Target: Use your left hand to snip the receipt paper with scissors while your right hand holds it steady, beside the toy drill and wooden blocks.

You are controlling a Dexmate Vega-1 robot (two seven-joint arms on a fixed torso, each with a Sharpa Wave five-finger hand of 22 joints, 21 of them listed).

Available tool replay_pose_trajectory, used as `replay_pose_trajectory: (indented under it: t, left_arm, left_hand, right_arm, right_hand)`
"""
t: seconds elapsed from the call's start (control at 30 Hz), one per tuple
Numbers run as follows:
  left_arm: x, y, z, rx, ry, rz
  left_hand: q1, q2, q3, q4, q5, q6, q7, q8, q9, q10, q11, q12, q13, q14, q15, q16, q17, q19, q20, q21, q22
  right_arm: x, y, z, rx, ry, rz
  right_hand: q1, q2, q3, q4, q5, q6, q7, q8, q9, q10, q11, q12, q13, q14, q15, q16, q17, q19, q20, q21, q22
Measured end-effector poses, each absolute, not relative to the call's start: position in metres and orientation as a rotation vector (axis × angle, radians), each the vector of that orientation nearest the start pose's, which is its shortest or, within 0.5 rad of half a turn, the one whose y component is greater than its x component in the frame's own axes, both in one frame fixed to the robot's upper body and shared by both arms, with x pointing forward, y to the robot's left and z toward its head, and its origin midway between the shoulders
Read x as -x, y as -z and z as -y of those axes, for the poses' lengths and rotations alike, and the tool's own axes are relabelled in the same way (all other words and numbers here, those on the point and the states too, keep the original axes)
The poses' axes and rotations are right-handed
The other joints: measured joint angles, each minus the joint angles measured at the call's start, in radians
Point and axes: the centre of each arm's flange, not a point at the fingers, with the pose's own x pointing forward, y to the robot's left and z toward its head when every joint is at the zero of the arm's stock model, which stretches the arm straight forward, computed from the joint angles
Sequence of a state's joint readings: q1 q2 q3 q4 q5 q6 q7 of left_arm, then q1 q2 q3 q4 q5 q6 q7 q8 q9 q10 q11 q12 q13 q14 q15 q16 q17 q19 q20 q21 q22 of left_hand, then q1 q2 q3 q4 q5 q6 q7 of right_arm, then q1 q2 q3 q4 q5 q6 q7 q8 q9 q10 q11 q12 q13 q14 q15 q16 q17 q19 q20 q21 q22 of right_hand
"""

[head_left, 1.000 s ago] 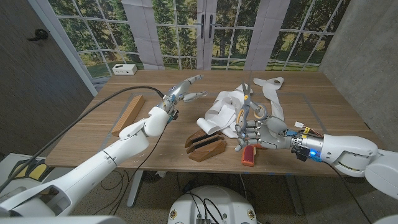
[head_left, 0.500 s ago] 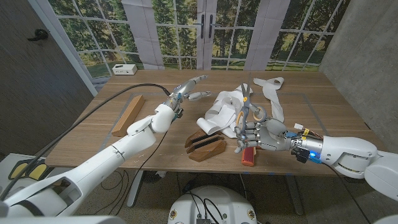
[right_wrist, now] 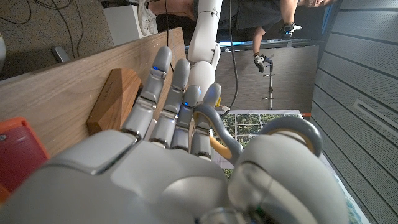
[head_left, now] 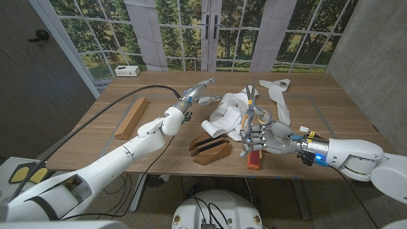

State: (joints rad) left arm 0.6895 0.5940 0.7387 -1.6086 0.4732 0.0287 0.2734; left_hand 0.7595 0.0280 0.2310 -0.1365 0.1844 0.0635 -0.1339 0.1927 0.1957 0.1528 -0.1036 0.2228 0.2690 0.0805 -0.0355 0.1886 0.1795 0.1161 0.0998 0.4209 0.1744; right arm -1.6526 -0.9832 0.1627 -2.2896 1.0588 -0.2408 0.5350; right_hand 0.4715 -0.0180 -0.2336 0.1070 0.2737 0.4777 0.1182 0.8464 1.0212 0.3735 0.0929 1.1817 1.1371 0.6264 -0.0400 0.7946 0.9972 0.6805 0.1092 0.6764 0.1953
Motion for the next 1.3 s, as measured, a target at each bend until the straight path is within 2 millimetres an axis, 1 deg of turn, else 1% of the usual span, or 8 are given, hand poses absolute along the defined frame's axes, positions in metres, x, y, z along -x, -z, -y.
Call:
replay_pose_trajectory:
  t: [0.17,0.37,0.5,0.57,0.67,0.8,0.83,1.3]
  left_arm:
    - [-0.610,-0.014,-0.122,-1.182,0.029,0.908]
    - [-0.610,-0.014,-0.120,-1.215,0.006,0.928]
    - [-0.613,-0.013,-0.119,-1.261,-0.019,0.921]
    - [-0.609,-0.014,-0.111,-1.289,-0.018,0.933]
    - [-0.608,-0.014,-0.110,-1.320,-0.035,0.936]
    - [-0.609,-0.014,-0.112,-1.357,-0.063,0.930]
    - [-0.602,-0.014,-0.101,-1.383,-0.057,0.949]
    - [-0.587,-0.017,-0.085,-1.577,-0.145,0.950]
  left_hand:
    - [0.011,0.011,0.001,-0.001,0.000,0.030,0.002,0.008,0.000,0.002,0.003,0.006,0.000,0.006,-0.002,0.000,0.000,0.000,0.000,-0.010,0.000]
    - [0.033,0.032,0.013,-0.013,0.000,0.053,-0.003,0.018,0.000,0.022,-0.014,0.016,0.000,0.018,-0.001,0.004,0.000,0.000,0.000,-0.018,0.000]
    - [0.051,0.035,0.018,-0.018,0.000,0.069,-0.002,0.022,0.000,0.019,-0.011,0.016,0.000,0.015,-0.002,0.004,-0.002,0.000,0.000,-0.026,0.000]
    - [0.052,0.035,0.018,-0.018,0.000,0.089,-0.007,0.025,0.000,0.027,-0.002,0.017,0.000,0.011,0.000,0.004,-0.003,0.000,0.000,-0.029,0.000]
    - [0.056,0.040,0.019,-0.019,0.000,0.123,-0.009,0.038,0.000,0.055,-0.004,0.029,0.000,0.011,0.000,0.004,-0.003,0.004,0.004,-0.034,0.000]
    - [0.078,0.052,0.031,-0.022,0.000,0.133,-0.009,0.038,0.000,0.066,-0.002,0.033,0.000,0.011,0.000,0.004,-0.003,0.005,0.006,-0.042,0.000]
    - [0.078,0.051,0.032,-0.024,0.000,0.133,-0.009,0.038,0.000,0.066,-0.002,0.033,0.000,0.011,0.000,0.004,-0.003,0.005,0.006,-0.042,0.000]
    - [0.083,0.046,0.032,-0.024,0.000,0.158,-0.020,0.038,0.000,0.081,-0.005,0.040,0.000,0.018,0.000,0.004,-0.003,0.011,0.011,-0.055,0.000]
  right_arm:
    - [-0.393,0.072,0.228,0.081,-1.057,0.181]
    - [-0.395,0.072,0.227,0.083,-1.059,0.177]
    - [-0.396,0.072,0.226,0.086,-1.060,0.174]
    - [-0.397,0.072,0.226,0.079,-1.058,0.173]
    - [-0.398,0.072,0.227,0.077,-1.060,0.173]
    - [-0.400,0.073,0.228,0.079,-1.056,0.167]
    - [-0.399,0.073,0.228,0.077,-1.066,0.172]
    - [-0.398,0.072,0.226,0.091,-1.087,0.170]
  right_hand:
    - [0.000,0.000,0.000,0.000,0.000,0.001,0.001,0.000,0.000,0.004,-0.004,-0.006,0.000,-0.001,-0.001,0.000,-0.002,0.000,0.000,0.000,0.000]
    - [0.005,0.005,0.000,0.000,0.000,0.001,0.001,0.000,0.000,0.004,-0.004,-0.006,0.000,-0.001,-0.001,0.000,0.001,0.000,0.000,0.000,0.000]
    - [0.005,0.005,-0.002,-0.002,-0.004,0.001,0.001,0.000,0.004,0.004,-0.004,-0.006,0.000,-0.002,-0.001,0.000,0.001,0.000,0.000,0.000,0.000]
    - [0.005,0.005,-0.005,-0.002,-0.004,0.001,0.001,0.000,0.002,0.004,-0.004,-0.006,0.000,-0.002,-0.001,0.000,0.001,0.000,0.000,0.000,0.000]
    - [0.006,0.006,-0.008,0.000,-0.004,0.001,0.001,0.000,0.004,0.004,-0.004,-0.009,0.000,-0.002,-0.001,0.000,0.001,0.000,0.000,-0.004,0.000]
    - [0.011,0.011,-0.008,0.000,-0.004,0.001,0.001,0.000,0.005,0.004,-0.004,-0.010,-0.001,-0.002,-0.001,0.000,0.001,0.000,0.000,-0.004,0.000]
    - [0.011,0.011,-0.008,0.000,-0.004,0.001,0.001,0.000,0.005,0.004,-0.004,-0.010,-0.001,-0.002,-0.001,0.000,0.001,0.000,0.000,-0.004,0.000]
    - [0.014,0.014,-0.016,0.001,-0.004,0.001,0.001,-0.007,0.005,0.004,-0.004,-0.010,0.000,-0.002,-0.001,-0.004,-0.002,0.000,0.000,-0.004,0.000]
